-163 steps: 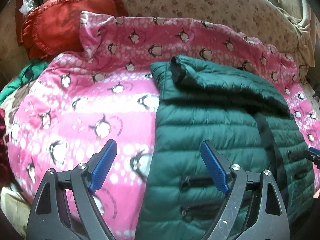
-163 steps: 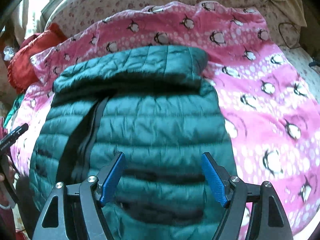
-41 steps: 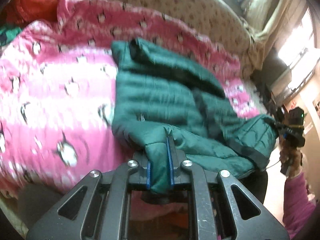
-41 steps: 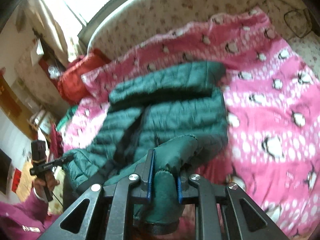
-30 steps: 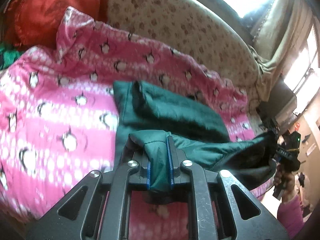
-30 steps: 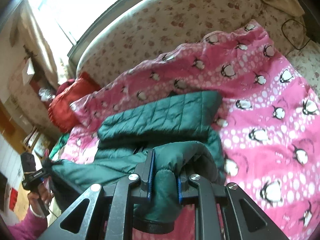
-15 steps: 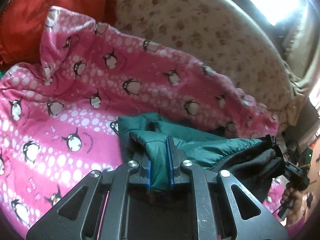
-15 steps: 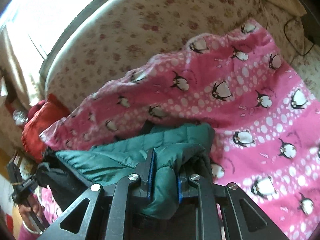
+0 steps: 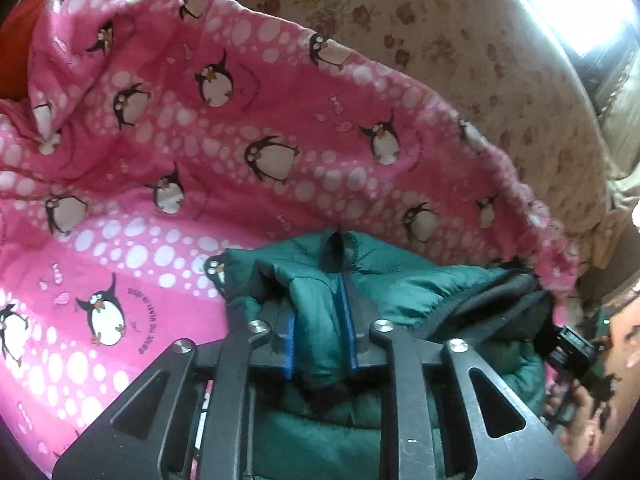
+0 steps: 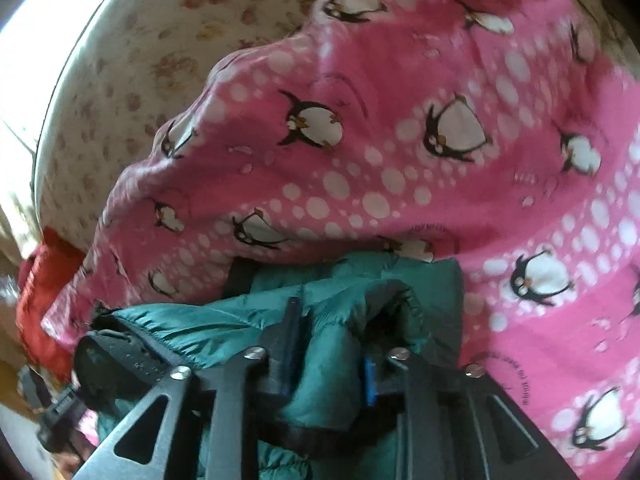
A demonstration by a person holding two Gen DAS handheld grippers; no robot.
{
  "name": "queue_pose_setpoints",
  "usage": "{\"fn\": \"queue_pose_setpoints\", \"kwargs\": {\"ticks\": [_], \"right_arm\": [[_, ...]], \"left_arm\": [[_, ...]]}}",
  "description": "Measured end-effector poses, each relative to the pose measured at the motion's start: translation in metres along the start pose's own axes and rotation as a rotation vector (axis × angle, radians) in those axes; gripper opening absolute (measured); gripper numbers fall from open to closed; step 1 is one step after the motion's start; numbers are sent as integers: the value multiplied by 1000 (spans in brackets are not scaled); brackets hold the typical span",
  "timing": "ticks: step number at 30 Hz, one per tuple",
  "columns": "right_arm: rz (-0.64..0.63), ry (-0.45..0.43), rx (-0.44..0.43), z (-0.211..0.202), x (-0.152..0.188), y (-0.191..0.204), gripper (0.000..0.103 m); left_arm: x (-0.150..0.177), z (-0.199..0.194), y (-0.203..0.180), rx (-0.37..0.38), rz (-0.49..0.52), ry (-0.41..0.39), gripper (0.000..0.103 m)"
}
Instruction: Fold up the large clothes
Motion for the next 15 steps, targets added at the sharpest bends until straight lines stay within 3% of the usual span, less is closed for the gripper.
{"fn": "queue_pose_setpoints", "kwargs": {"ticks": [2,3,4,5,7,8,11,15], "right_arm": [[-4,-17,-25,-9,-5,3,45],[3,-38,-42,-16,-9,5,62],[6,-65,-61,-24,-12,9,83],[-12,-113,-64,-37,-17,15,88],[-62,-153,-62,-51,-21,25,89],[-92,-167,-62,-61,-23,32,89],[-172,-168,-104,-71,-16,54,89],[-369,-70,-87,-46,11,99,89]], "left_arm": [[-5,-9,-1,37,-7,-1,26],[-8,-17,-2,58,-6,-3,29],[-9,-20,-5,62,-2,-5,38],[-12,-30,-8,65,11,-25,53],[-15,-46,-12,38,29,-101,76],[-16,-55,-13,34,32,-146,80],[-12,-65,-24,48,54,-167,80],[2,-53,-41,13,108,-149,80]]}}
Point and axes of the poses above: each gripper's, at about its wrist camera, not at the fingertips, and z roughly the way its jaws point, y to its left, x to its underside, the point moved 2 cm from there along z, roughly the way its jaws point, and after that the axes turned 10 degrees about -y, right-handed, at the moved point
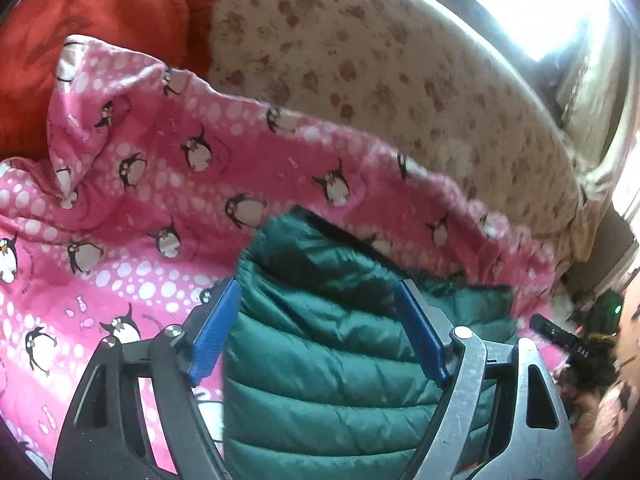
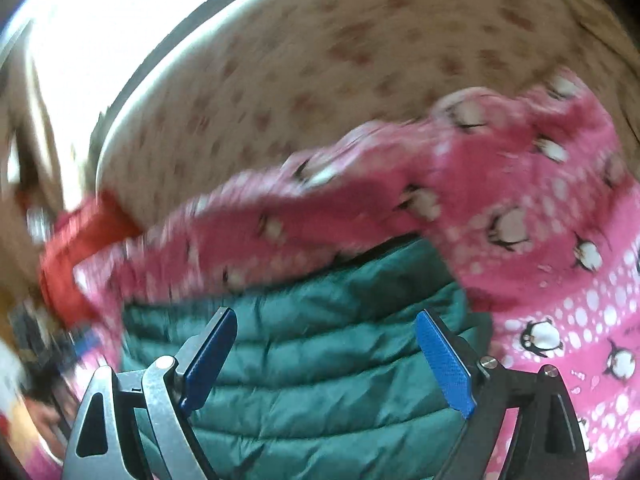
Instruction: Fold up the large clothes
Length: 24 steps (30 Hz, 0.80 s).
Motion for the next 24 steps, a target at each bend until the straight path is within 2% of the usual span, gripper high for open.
{"fn": "queue_pose_setpoints", "kwargs": {"ticks": [5,8,10,12,18,22,24], "right_arm": [[-240,101,22,55,21,59,89],[-357,155,103,93,32,74,89],[-395,170,141,108,39,76,89],[-390,175,158,123,42,72,89],[-252,206,190,155,46,43,89],[-241,235,185,151,44,42,89],[-232,214,152,138,31,44,89]], "left_arm": [[29,44,-15,-124,85,84,80],[40,70,-8,-214,96,124,80],[44,80,-2,-242,85,134,80],[44,87,4,-251,79,124,80],[44,100,6,-267,101,135,80],[47,100,6,-266,119,133,80],[47,100,7,-263,115,132,80]]}}
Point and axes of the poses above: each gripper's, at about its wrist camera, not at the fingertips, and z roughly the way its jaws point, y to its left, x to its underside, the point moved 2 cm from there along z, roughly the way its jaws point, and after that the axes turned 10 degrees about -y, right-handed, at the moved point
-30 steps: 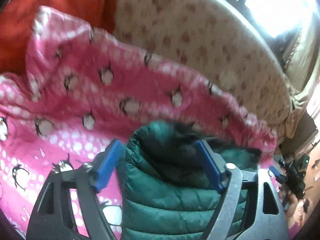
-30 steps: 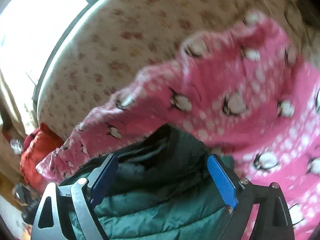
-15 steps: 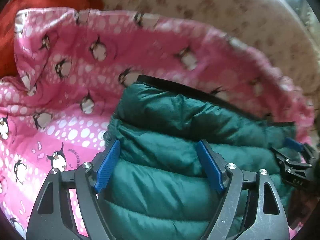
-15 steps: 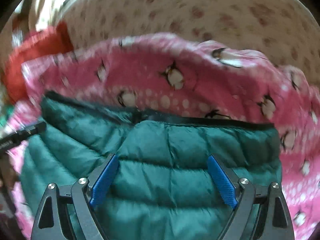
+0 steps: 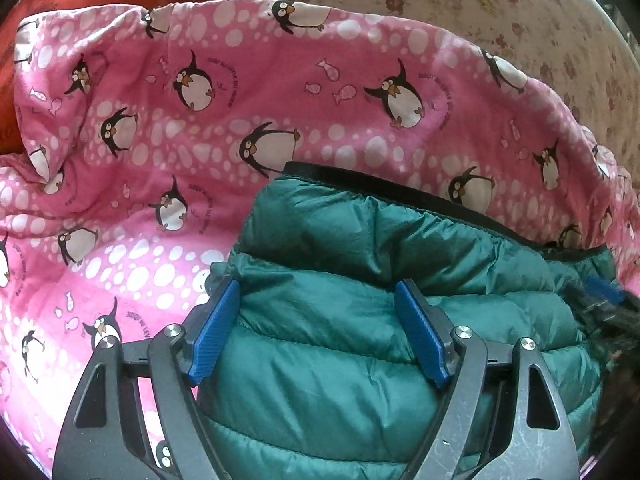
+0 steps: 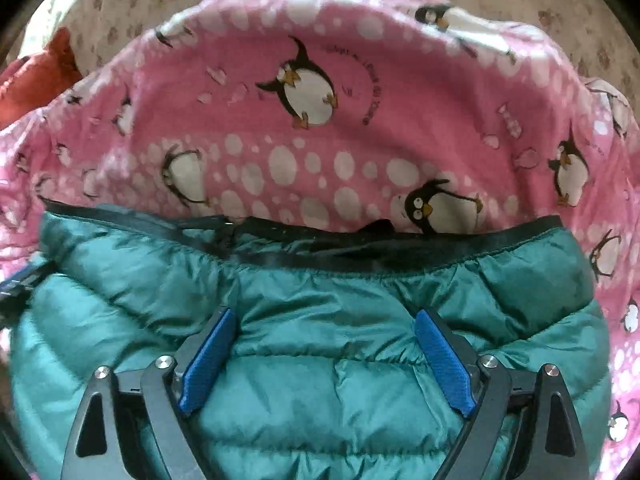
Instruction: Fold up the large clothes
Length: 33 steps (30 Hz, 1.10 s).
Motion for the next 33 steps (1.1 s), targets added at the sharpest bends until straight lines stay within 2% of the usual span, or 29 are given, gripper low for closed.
{"fn": "queue_pose_setpoints", "kwargs": {"ticks": [2,4,7,10,13,17,22,24,26,29,33], "right_arm": [[6,-82,22,-25,-11,-13,89],[2,-112,66,-36,-18,-29,89],[0,-68,151,-32,-20,-51,89],[17,5,215,-18,-7,-74,89],[123,69,183,0,14,-93,89],[224,61,138,7,28,-105,92],[236,65,134,0,33,-111,92],[218,64,149,-16,35,-110,92],[222,-9,100,-46,25,-101,91],[205,-67,31,-84,26,-85,91],[130,-78,98,-101,45,-81,91]], "left_arm": [[0,0,0,0,-1,1,80],[0,1,1,-1,2,2,80],[0,3,0,0,6,8,80],[0,6,-1,8,7,16,81],[0,9,-4,19,19,20,81],[1,14,-6,35,16,22,81],[3,17,-8,39,14,23,82],[3,18,-7,40,10,24,82],[3,18,-7,40,9,23,82],[2,18,-4,41,9,21,82],[2,14,-3,42,6,19,82]]}}
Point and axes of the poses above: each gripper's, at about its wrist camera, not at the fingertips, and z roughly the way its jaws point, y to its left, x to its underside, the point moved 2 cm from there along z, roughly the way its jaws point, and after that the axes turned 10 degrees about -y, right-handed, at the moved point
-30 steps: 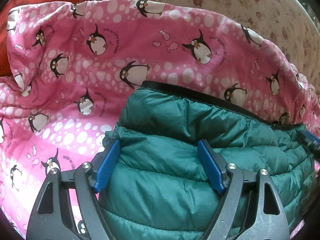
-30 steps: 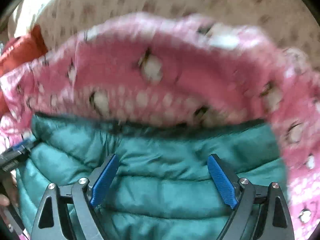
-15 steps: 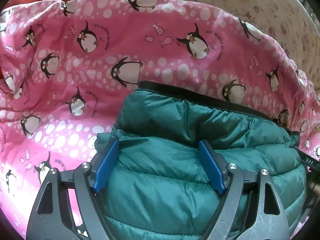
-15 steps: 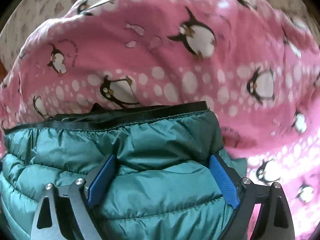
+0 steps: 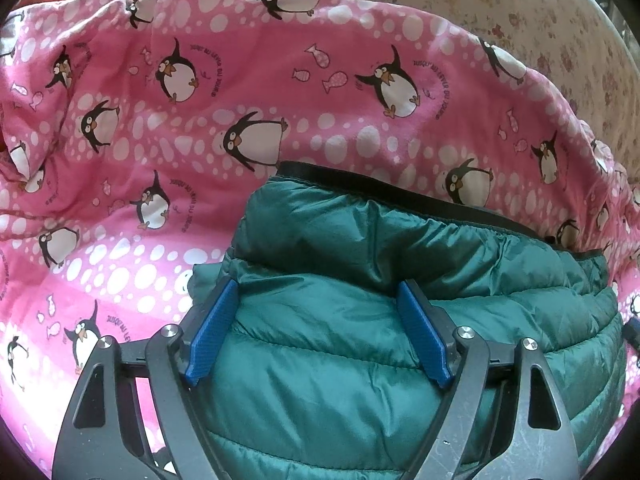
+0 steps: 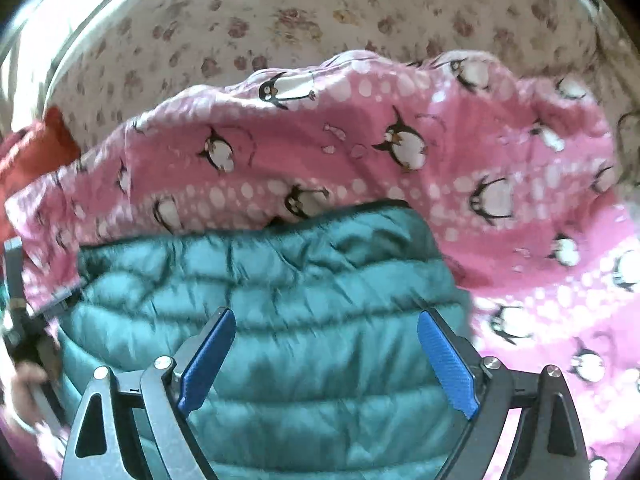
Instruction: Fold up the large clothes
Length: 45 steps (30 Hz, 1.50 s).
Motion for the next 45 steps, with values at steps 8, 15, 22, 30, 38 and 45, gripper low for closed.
{"fn": "queue_pose_setpoints", "kwargs": {"ticks": [8,15,22,30,38,45], "right_arm": [[76,70,15,34,37,-18,101],[97,3,-15,-23,18,-18,96],[16,-31,-38,-62,39,4,96],[-9,67,19,-30,80,5,98],[51,-9,-1,-73,65,-3,97],[78,38,28,-54,74,-10,97]], "left_arm": [[2,-6,-2,-14,12,-18,82],[0,-45,-2,-12,41,-55,82],[8,-84,-2,20,38,-78,82],[32,-114,1,32,74,-74,82],[50,-129,12,54,44,-68,82],[69,-114,20,65,-6,-23,82]]}}
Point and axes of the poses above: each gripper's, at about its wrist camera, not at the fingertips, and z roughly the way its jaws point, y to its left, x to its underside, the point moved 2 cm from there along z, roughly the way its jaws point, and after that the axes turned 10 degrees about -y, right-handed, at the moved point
